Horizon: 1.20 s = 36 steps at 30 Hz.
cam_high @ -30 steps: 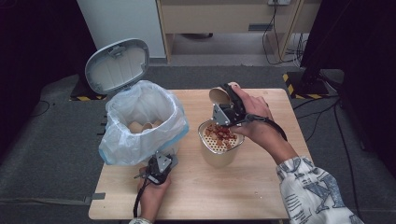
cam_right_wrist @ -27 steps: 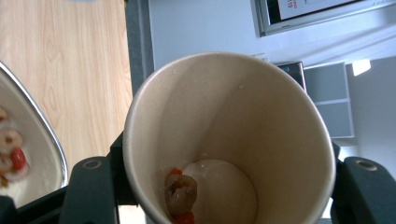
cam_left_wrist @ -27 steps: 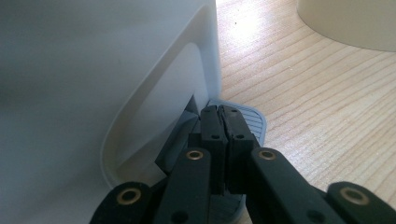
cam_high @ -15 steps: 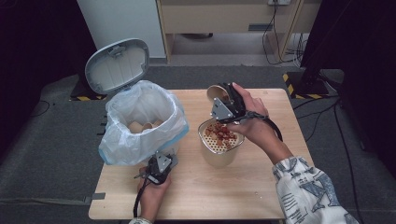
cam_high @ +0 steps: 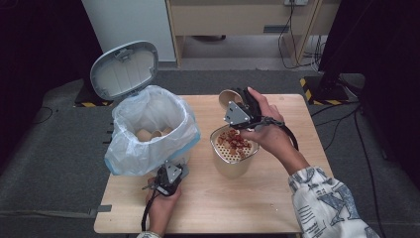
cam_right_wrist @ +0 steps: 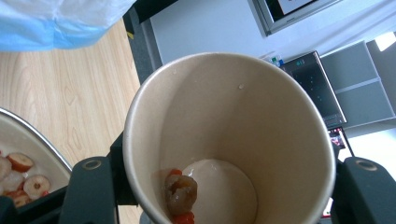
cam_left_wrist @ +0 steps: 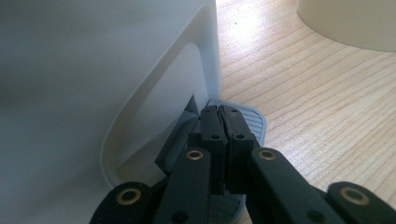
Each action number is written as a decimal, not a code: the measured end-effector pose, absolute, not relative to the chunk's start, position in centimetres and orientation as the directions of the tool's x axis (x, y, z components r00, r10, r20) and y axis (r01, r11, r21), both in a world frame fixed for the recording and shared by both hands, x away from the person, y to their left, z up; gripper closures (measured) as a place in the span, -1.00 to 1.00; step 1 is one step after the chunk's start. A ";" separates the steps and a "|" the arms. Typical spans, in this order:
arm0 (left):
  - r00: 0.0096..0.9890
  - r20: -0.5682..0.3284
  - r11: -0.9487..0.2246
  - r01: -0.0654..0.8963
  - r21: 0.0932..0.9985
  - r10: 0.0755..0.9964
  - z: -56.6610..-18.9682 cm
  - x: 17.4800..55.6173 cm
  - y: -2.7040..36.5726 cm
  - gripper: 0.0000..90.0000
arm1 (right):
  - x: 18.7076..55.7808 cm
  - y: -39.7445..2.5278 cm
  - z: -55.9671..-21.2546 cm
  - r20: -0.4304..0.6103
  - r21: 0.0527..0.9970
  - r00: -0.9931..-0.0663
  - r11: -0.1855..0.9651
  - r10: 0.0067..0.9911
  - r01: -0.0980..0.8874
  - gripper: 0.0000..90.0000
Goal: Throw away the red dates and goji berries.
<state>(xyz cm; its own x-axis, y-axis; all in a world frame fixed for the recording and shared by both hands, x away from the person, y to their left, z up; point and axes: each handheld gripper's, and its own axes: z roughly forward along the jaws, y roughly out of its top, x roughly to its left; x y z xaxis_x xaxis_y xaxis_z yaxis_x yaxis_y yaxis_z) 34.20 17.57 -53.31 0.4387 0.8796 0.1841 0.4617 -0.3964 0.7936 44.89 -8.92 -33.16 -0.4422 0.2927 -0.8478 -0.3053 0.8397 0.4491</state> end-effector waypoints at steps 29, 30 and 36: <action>0.438 0.186 -0.398 0.462 0.793 0.880 -53.3 34.2 17.5 0.95 | 44.8 -8.6 -32.5 -0.726 0.620 -0.556 0.736 0.405 -0.272 -0.24; 0.438 0.186 -0.398 0.462 0.792 0.879 -53.3 34.2 17.6 0.95 | 44.8 -8.5 -32.5 -0.723 0.623 -0.557 0.734 0.408 -0.271 -0.24; 0.439 0.185 -0.397 0.462 0.793 0.879 -53.3 34.2 17.6 0.95 | 44.9 -8.5 -32.4 -0.680 0.667 -0.593 0.699 0.431 -0.258 -0.24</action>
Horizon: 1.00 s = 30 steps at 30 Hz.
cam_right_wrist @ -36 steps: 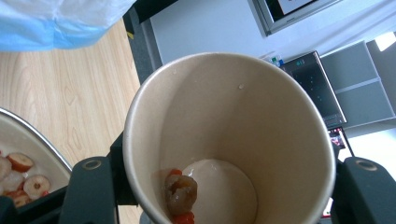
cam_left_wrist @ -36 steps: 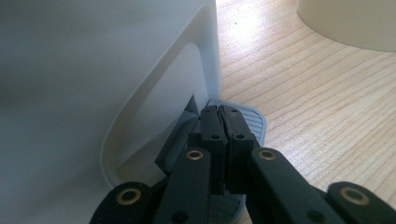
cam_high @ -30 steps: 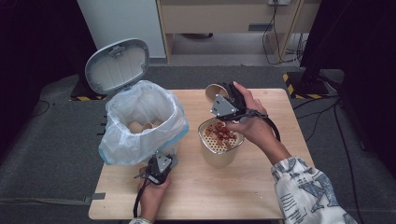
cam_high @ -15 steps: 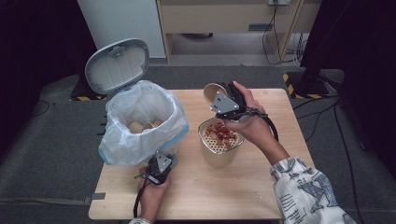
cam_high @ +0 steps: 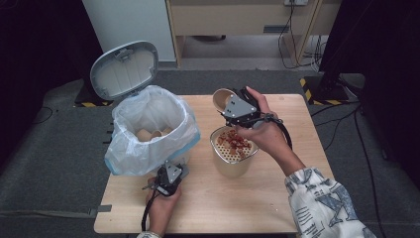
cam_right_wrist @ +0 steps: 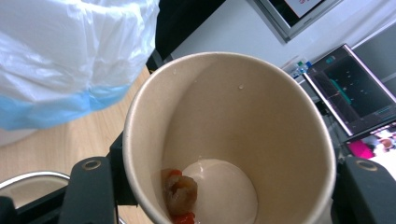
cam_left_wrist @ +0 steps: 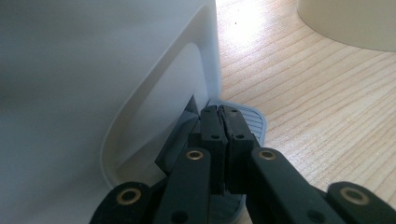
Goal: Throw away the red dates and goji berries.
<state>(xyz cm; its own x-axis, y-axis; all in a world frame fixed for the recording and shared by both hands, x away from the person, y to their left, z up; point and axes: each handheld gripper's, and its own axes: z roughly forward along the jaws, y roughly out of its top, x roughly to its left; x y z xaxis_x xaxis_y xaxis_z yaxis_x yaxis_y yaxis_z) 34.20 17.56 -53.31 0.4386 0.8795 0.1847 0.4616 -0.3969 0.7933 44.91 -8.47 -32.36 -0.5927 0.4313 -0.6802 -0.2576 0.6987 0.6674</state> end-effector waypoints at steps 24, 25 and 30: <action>0.439 0.186 -0.398 0.462 0.792 0.879 -53.3 34.2 17.6 0.95 | 46.1 -9.8 -31.6 -0.362 0.880 -0.766 0.466 0.532 -0.093 -0.24; 0.439 0.186 -0.398 0.462 0.792 0.879 -53.3 34.2 17.6 0.95 | 46.1 -9.9 -31.6 -0.350 0.884 -0.773 0.460 0.529 -0.086 -0.24; 0.439 0.186 -0.398 0.462 0.792 0.879 -53.3 34.2 17.5 0.95 | 46.3 -10.0 -31.6 -0.307 0.896 -0.795 0.441 0.524 -0.056 -0.25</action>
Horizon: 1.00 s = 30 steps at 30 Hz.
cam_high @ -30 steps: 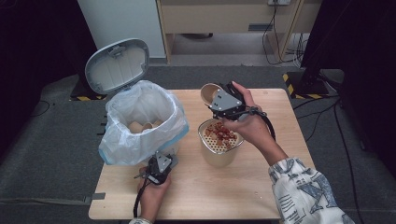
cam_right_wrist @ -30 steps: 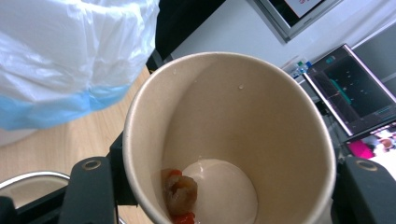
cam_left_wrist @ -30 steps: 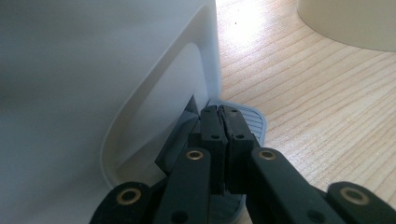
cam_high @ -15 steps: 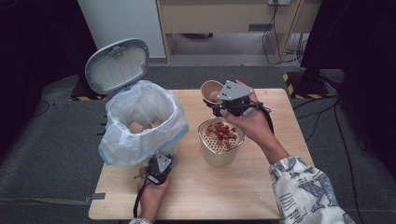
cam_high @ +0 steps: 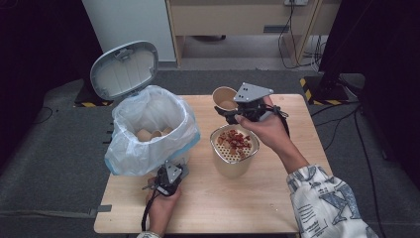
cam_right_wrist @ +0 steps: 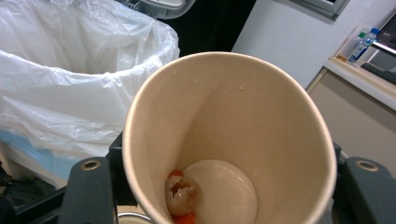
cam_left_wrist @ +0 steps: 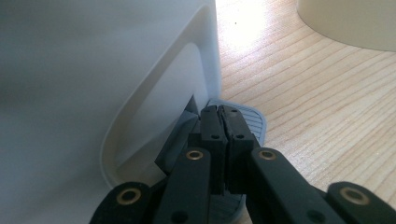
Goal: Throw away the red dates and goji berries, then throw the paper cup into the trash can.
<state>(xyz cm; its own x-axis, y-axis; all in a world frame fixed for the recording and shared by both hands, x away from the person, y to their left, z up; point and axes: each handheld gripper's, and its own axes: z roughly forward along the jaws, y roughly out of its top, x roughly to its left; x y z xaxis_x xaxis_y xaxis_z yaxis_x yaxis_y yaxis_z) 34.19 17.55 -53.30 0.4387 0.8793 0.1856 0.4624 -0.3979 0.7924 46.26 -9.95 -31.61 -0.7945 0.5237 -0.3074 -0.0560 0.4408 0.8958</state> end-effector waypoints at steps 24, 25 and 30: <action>0.438 0.186 -0.398 0.462 0.792 0.879 -53.3 34.2 17.5 0.95 | 46.5 -10.1 -31.9 -0.153 0.931 -0.841 0.361 0.520 0.054 -0.25; 0.438 0.187 -0.399 0.462 0.792 0.879 -53.3 34.2 17.5 0.95 | 46.5 -10.1 -31.9 -0.150 0.932 -0.842 0.359 0.518 0.054 -0.25; 0.438 0.186 -0.398 0.462 0.792 0.879 -53.3 34.2 17.5 0.95 | 46.5 -9.9 -31.8 -0.131 0.934 -0.848 0.351 0.513 0.069 -0.26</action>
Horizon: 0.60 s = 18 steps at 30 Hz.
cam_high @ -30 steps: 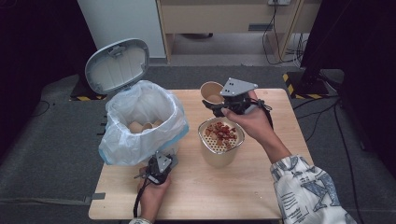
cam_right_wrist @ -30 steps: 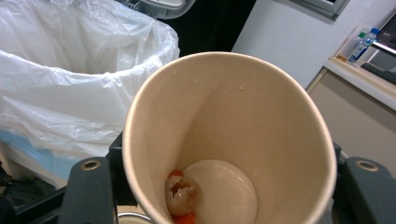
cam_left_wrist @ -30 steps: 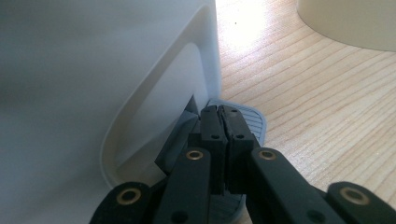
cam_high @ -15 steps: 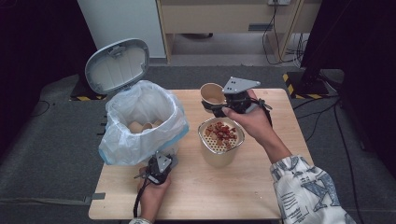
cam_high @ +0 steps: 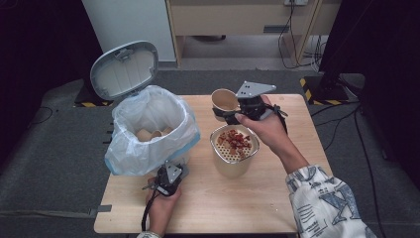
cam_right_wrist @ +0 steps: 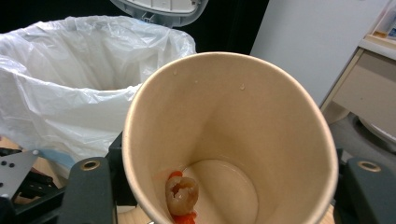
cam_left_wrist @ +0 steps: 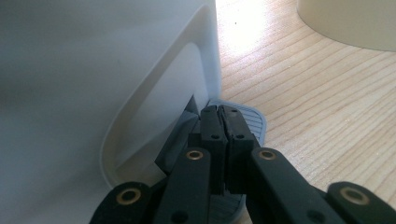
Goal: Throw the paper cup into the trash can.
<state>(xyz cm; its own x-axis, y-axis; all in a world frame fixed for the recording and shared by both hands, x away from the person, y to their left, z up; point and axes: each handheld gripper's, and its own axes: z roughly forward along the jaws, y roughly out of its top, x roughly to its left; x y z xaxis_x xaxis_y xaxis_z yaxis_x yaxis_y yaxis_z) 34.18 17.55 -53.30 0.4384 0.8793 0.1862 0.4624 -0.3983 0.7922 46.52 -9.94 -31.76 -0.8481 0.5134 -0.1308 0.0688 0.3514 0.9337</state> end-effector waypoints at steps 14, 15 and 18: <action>0.438 0.187 -0.399 0.463 0.792 0.879 -53.3 34.2 17.5 0.95 | 46.5 -9.4 -31.0 -0.084 0.944 -0.864 0.317 0.497 0.090 -0.26; 0.438 0.188 -0.399 0.462 0.792 0.879 -53.3 34.2 17.5 0.95 | 46.5 -9.4 -31.0 -0.086 0.944 -0.865 0.317 0.495 0.088 -0.26; 0.439 0.191 -0.402 0.461 0.791 0.878 -53.3 34.2 17.5 0.95 | 46.6 -9.2 -30.9 -0.077 0.944 -0.868 0.317 0.490 0.095 -0.26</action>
<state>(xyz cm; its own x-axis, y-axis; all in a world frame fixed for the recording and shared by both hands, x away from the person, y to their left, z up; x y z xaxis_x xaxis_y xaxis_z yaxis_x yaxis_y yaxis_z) 34.17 17.51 -53.30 0.4387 0.8781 0.1912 0.4608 -0.4025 0.7910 46.59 -9.22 -30.86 -0.8681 0.4903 -0.0774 0.0947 0.3165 0.9438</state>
